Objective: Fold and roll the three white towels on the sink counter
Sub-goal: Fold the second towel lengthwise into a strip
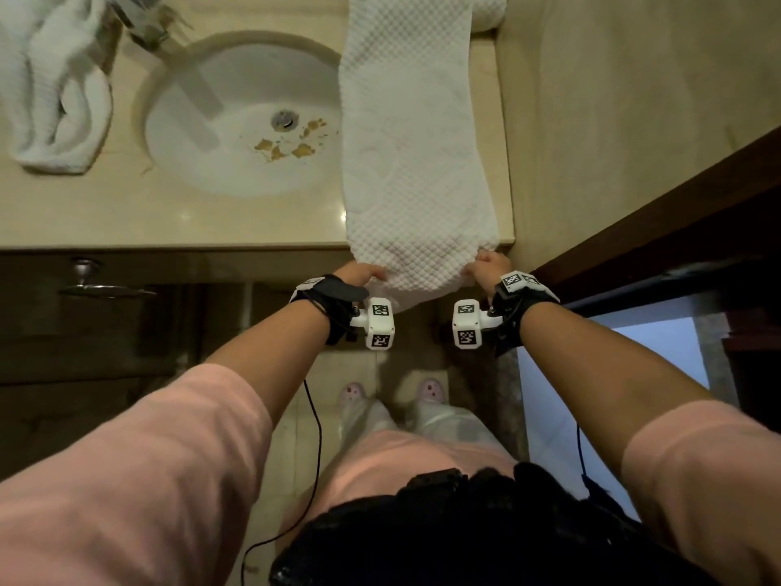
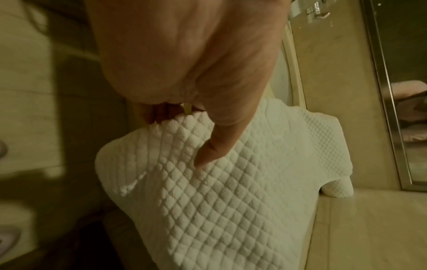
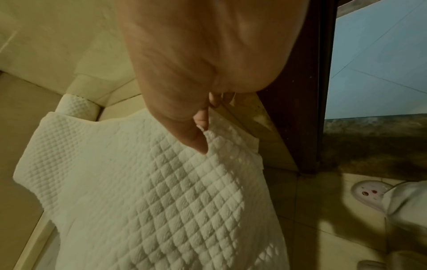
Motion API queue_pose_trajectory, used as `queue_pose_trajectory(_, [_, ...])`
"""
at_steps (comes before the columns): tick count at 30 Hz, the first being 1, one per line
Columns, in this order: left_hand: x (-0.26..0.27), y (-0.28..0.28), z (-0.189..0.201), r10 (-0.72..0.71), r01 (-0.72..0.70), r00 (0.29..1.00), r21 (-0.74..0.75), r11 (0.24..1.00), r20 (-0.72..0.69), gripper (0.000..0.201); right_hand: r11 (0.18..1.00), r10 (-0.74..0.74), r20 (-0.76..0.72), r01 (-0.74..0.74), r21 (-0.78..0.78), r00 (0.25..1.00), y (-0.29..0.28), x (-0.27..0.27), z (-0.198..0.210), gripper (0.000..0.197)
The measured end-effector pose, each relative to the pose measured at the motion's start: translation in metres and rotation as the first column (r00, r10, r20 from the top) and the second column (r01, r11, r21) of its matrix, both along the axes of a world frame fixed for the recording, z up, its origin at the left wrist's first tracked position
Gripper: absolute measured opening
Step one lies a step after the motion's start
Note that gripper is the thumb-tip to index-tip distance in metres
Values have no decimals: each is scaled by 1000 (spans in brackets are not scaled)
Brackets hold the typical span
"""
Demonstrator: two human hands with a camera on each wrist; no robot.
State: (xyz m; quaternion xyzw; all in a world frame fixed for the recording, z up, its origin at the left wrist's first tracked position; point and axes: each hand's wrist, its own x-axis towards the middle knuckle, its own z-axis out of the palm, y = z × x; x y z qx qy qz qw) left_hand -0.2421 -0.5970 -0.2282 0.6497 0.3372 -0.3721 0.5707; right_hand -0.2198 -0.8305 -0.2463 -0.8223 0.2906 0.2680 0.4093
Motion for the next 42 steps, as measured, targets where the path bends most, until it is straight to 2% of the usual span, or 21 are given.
queue_pose_trajectory(2, [-7,1,13,-13,14,1000,-14,1000,23,33,1000,1,-31,-1,15,1000,5,1,7,41])
queue_pose_trajectory(4, [-11,5,15,27,-22,998,-95,995,50,40,998,-27,-45,30,61,999,8,0,10,42])
queue_pose_trajectory(7, [-20,9,21,130,-120,991,-220,968,28,43,994,-78,6,78,80,997,13,-4,10,60])
queue_pose_trajectory(11, [-26,15,25,163,-163,986,-306,938,-27,33,995,-83,76,78,67,994,20,-16,13,55])
queue_pose_trajectory(15, [-29,16,35,171,-172,984,-422,890,-40,30,975,-181,133,161,152,974,20,-22,11,56])
queue_pose_trajectory(18, [-33,15,44,204,-224,974,-478,849,-94,45,958,-231,109,206,201,967,21,-19,23,56])
queue_pose_trajectory(21, [-35,15,53,255,-315,949,-581,750,-185,59,902,-305,41,275,332,952,20,-12,35,44])
queue_pose_trajectory(25, [-37,14,61,330,-391,916,-700,598,-229,54,864,-341,51,292,411,939,22,-15,44,37])
queue_pose_trajectory(28, [-41,10,64,341,-405,905,-759,510,-253,54,810,-353,-10,311,498,936,19,-26,35,59])
queue_pose_trajectory(30, [-45,8,71,356,-390,906,-784,483,-231,50,776,-327,-56,302,554,943,13,-33,18,71])
queue_pose_trajectory(33, [-52,8,75,346,-361,917,-787,500,-201,46,763,-268,-128,292,577,955,18,-55,49,70])
queue_pose_trajectory(36, [-61,10,75,292,-309,943,-753,581,-161,41,757,-250,-182,309,575,951,16,-74,75,56])
queue_pose_trajectory(40, [-71,14,76,244,-298,953,-679,671,-178,46,853,-188,-119,222,472,975,11,-87,93,27])
queue_pose_trajectory(42, [-76,17,78,251,-320,947,-644,695,-200,44,886,-158,-80,177,428,984,10,-90,97,25])
